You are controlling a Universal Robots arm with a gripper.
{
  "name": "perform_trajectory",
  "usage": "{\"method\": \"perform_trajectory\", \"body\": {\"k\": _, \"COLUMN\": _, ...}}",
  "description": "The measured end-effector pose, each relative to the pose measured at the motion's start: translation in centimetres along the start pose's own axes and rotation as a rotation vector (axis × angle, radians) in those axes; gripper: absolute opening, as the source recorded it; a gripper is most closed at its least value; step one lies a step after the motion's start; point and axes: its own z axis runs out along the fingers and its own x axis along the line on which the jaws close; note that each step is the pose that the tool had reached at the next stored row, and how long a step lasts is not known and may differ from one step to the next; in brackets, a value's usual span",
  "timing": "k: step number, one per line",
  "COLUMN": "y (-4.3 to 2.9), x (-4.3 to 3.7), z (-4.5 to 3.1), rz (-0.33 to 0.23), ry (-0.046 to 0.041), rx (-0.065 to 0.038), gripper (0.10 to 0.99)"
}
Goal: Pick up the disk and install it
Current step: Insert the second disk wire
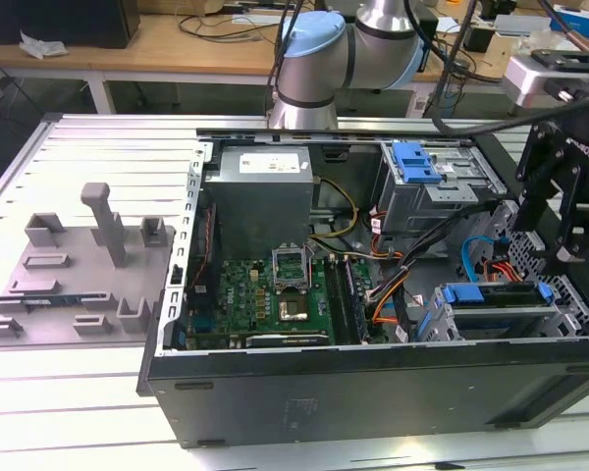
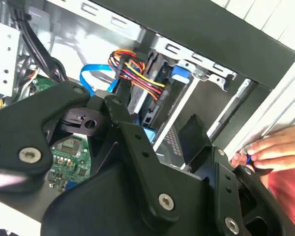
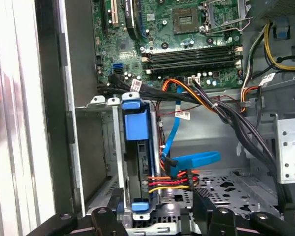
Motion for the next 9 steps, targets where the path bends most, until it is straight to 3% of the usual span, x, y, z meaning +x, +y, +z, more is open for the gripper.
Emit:
{"method": "perform_trajectory", "body": {"k": 1, "y": 0.04, "x": -0.39, "z": -0.04, "rz": 0.0, "ry": 0.0243, "rx": 0.002, "gripper": 0.663}}
{"method": "perform_trajectory", "body": {"k": 2, "y": 0.14, "x": -1.5, "z": -0.18, "rz": -0.001, "ry": 0.094, "rx": 0.006, "gripper": 0.663}}
{"method": "perform_trajectory", "body": {"k": 3, "y": 0.24, "x": -2.48, "z": -0.3, "rz": -0.003, "ry": 0.1327, "rx": 0.001, "gripper": 0.663}}
{"method": "perform_trajectory", "body": {"k": 4, "y": 0.31, "x": -2.94, "z": -0.37, "rz": -0.005, "ry": 0.1538, "rx": -0.007, "gripper": 0.647}}
{"method": "perform_trajectory", "body": {"k": 5, "y": 0.39, "x": -3.32, "z": -0.41, "rz": -0.006, "ry": 0.1697, "rx": -0.015, "gripper": 0.58}}
{"method": "perform_trajectory", "body": {"k": 7, "y": 0.52, "x": -3.76, "z": -0.47, "rz": -0.008, "ry": 0.1864, "rx": -0.023, "gripper": 0.459}}
{"method": "perform_trajectory", "body": {"k": 9, "y": 0.64, "x": -4.1, "z": -0.5, "rz": -0.009, "ry": 0.197, "rx": -0.026, "gripper": 0.459}}
